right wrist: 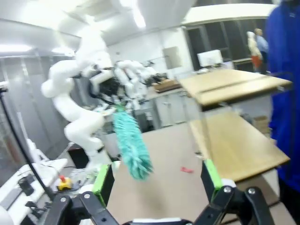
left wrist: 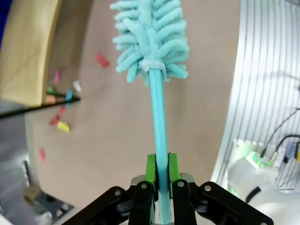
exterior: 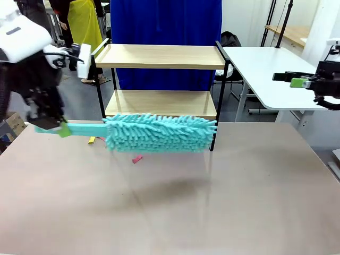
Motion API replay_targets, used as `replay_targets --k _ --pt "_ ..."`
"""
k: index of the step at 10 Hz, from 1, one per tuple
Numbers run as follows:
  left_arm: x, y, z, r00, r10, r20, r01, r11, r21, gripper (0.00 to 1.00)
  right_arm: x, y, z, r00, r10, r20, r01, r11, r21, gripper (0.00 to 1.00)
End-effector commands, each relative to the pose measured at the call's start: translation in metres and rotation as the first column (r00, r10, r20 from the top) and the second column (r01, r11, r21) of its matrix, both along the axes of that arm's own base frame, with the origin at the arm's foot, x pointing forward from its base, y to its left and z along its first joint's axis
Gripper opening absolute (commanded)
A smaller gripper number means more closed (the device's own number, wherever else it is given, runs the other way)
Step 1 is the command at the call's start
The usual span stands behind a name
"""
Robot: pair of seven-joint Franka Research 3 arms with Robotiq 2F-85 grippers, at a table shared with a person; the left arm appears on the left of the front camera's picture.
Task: Clean the shelf.
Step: Hand the Duster back to the human.
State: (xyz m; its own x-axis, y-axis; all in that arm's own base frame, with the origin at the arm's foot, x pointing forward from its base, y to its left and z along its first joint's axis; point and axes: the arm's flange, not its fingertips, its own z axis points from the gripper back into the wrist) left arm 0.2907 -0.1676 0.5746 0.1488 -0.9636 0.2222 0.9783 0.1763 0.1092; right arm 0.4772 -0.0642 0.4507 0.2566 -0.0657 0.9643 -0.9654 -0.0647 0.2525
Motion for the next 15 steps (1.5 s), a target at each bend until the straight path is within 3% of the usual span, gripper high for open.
replay_targets --k 1,3,5,6,7,9,11,15 --pt "0.019 -0.006 -0.016 0.986 -0.166 -0.028 0.163 0.983 -0.089 0.13 -0.026 0.024 -0.001 0.998 0.070 0.001 -0.070 0.997 0.039 1.00" --pt "0.032 -0.012 -0.029 0.981 -0.186 -0.048 0.184 0.982 -0.045 0.13 -0.044 0.056 -0.017 0.991 0.130 -0.022 -0.129 0.990 0.049 1.00" --pt "0.039 -0.014 -0.041 0.980 -0.189 -0.059 0.185 0.980 -0.068 0.13 -0.052 0.074 -0.033 0.999 0.036 0.011 -0.037 0.997 0.068 1.00" --pt "0.041 -0.015 -0.043 0.980 -0.190 -0.058 0.183 0.976 -0.117 0.13 -0.042 0.059 -0.020 0.991 0.129 -0.042 -0.126 0.990 0.068 1.00" --pt "0.035 -0.016 -0.046 0.983 -0.174 -0.064 0.173 0.985 -0.027 0.13 -0.042 0.059 -0.020 0.991 0.129 -0.042 -0.126 0.990 0.068 1.00" --pt "0.035 -0.016 -0.046 0.983 -0.174 -0.064 0.173 0.985 -0.027 0.13 -0.047 0.065 -0.032 0.993 0.113 -0.035 -0.111 0.992 0.067 1.00" --pt "0.035 -0.016 -0.046 0.983 -0.174 -0.064 0.173 0.985 -0.027 0.13 -0.077 0.090 -0.063 0.997 -0.042 0.063 0.044 0.999 -0.026 1.00" --pt "0.035 -0.016 -0.046 0.983 -0.174 -0.064 0.173 0.985 -0.027 0.13 -0.114 0.116 -0.102 0.995 -0.042 0.093 0.047 0.997 -0.059 1.00"
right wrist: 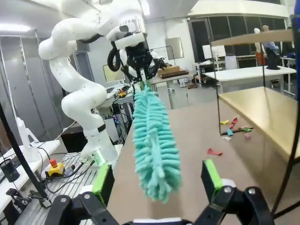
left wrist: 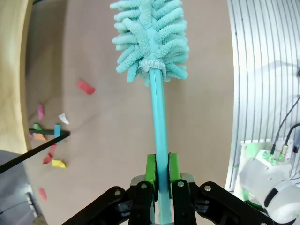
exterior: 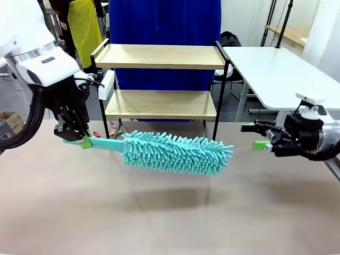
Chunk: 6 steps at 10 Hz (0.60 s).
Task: Clean the shelf.
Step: Hand the Duster back to the human.
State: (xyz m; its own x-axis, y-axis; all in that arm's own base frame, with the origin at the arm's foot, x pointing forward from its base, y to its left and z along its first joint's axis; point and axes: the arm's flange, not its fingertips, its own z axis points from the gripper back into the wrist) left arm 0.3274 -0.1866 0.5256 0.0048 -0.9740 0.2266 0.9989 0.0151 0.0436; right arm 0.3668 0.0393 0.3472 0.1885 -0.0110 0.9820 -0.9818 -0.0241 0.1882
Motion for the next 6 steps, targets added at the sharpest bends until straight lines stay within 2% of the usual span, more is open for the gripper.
replay_targets --k 1,4,6 --pt "-0.001 0.003 0.003 1.000 -0.011 -0.002 0.011 1.000 -0.013 0.13 -0.012 0.020 -0.007 1.000 0.013 0.016 -0.013 1.000 -0.003 1.00" --pt "-0.001 0.003 0.003 1.000 -0.011 -0.002 0.011 1.000 -0.013 0.13 -0.015 0.033 -0.027 0.999 0.025 -0.038 -0.026 1.000 -0.013 1.00" --pt "-0.001 0.003 0.003 1.000 -0.011 -0.002 0.011 1.000 -0.013 0.13 -0.012 0.044 -0.037 0.999 0.008 -0.038 -0.009 0.999 -0.033 1.00"
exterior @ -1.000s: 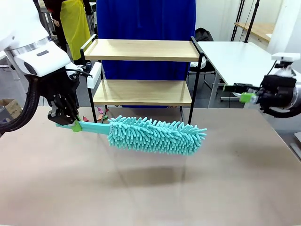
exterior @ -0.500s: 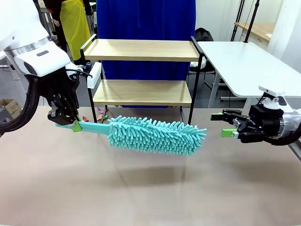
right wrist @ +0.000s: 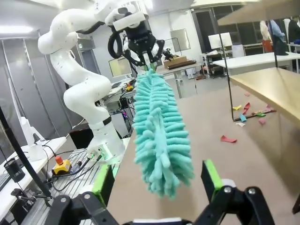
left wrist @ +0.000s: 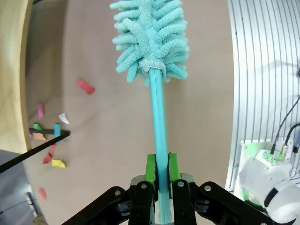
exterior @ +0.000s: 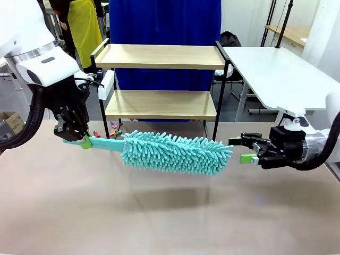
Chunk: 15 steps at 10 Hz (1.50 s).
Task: Clean the shelf.
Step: Hand the Duster back to the human.
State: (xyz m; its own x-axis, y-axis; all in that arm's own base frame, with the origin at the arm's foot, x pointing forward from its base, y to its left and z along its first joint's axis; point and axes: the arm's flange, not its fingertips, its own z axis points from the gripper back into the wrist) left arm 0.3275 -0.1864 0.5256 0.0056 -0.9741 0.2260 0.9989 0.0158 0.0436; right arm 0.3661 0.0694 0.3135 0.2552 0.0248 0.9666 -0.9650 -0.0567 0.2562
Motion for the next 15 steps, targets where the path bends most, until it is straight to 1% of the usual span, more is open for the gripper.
replay_targets --k 1,5,7,12,13,14,15 --pt "-0.001 0.002 0.003 1.000 -0.012 -0.002 0.012 1.000 -0.013 0.13 -0.013 0.019 -0.007 0.999 -0.030 0.034 0.030 1.000 -0.009 1.00" --pt "-0.001 0.002 0.003 1.000 -0.012 -0.002 0.012 1.000 -0.013 0.13 -0.015 0.045 -0.028 0.999 -0.031 0.009 0.030 1.000 0.007 1.00" --pt "-0.001 0.002 0.003 1.000 -0.012 -0.002 0.012 1.000 -0.013 0.13 -0.011 0.065 -0.035 1.000 -0.007 -0.003 0.008 1.000 0.021 1.00" --pt "-0.001 0.002 0.003 1.000 -0.012 -0.002 0.012 1.000 -0.013 0.13 0.003 0.098 -0.030 0.999 0.048 -0.004 -0.047 0.997 0.060 1.00" --pt "-0.001 0.002 0.003 1.000 -0.012 -0.002 0.012 1.000 -0.013 0.13 0.005 0.101 -0.031 0.999 0.052 -0.007 -0.051 0.996 0.067 0.91" --pt "-0.001 0.002 0.003 1.000 -0.012 -0.002 0.012 1.000 -0.013 0.13 0.006 0.099 -0.031 0.998 0.058 -0.023 -0.057 0.997 0.061 0.41" --pt "-0.001 0.002 0.003 1.000 -0.012 -0.002 0.012 1.000 -0.013 0.13 0.007 0.098 -0.030 0.998 0.058 -0.020 -0.056 0.996 0.072 0.32"
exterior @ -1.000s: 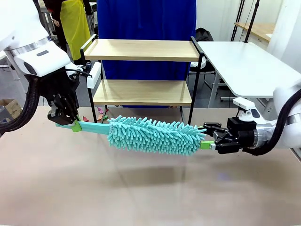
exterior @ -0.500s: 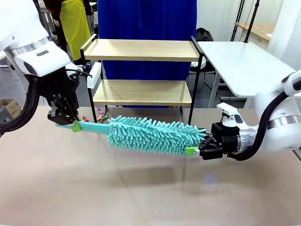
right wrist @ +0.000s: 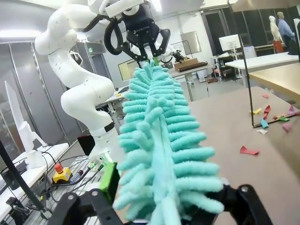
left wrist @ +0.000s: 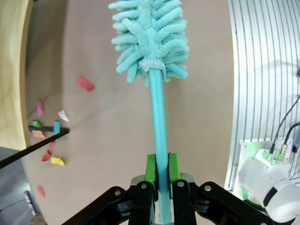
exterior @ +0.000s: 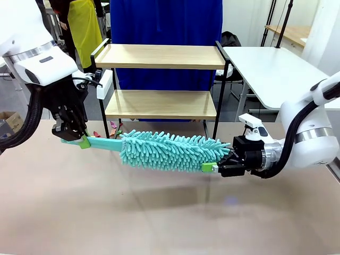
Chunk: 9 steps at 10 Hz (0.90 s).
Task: Clean the shelf.
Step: Hand the Duster back to the human.
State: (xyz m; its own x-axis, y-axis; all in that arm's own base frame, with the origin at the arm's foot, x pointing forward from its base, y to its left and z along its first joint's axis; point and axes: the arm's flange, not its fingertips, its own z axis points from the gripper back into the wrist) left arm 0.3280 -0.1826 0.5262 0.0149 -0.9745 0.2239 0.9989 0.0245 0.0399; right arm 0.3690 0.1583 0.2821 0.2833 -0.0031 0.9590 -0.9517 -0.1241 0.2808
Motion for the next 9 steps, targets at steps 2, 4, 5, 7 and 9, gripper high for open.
replay_targets --k 2,4,5,7,9 --pt "-0.0020 -0.0014 0.0028 1.000 -0.020 0.002 0.020 1.000 -0.015 0.13 0.0043 0.0055 0.0033 1.000 0.004 0.010 -0.004 0.999 0.036 0.00" --pt "-0.0020 -0.0014 0.0028 1.000 -0.020 0.002 0.020 1.000 -0.015 0.13 0.0050 0.0048 0.0033 1.000 0.016 0.021 -0.017 0.998 0.052 0.14" --pt "-0.0020 -0.0014 0.0028 1.000 -0.020 0.002 0.020 1.000 -0.015 0.13 0.0057 0.0044 0.0037 0.999 0.019 0.027 -0.021 0.998 0.058 0.04" --pt "-0.0020 -0.0014 0.0028 1.000 -0.020 0.002 0.020 1.000 -0.015 0.13 0.0060 0.0026 0.0042 0.999 0.024 0.035 -0.027 0.997 0.068 0.00" --pt "-0.0020 -0.0014 0.0028 1.000 -0.020 0.002 0.020 1.000 -0.015 0.13 0.0069 0.0000 0.0035 0.998 0.033 0.045 -0.036 0.997 0.064 0.00"
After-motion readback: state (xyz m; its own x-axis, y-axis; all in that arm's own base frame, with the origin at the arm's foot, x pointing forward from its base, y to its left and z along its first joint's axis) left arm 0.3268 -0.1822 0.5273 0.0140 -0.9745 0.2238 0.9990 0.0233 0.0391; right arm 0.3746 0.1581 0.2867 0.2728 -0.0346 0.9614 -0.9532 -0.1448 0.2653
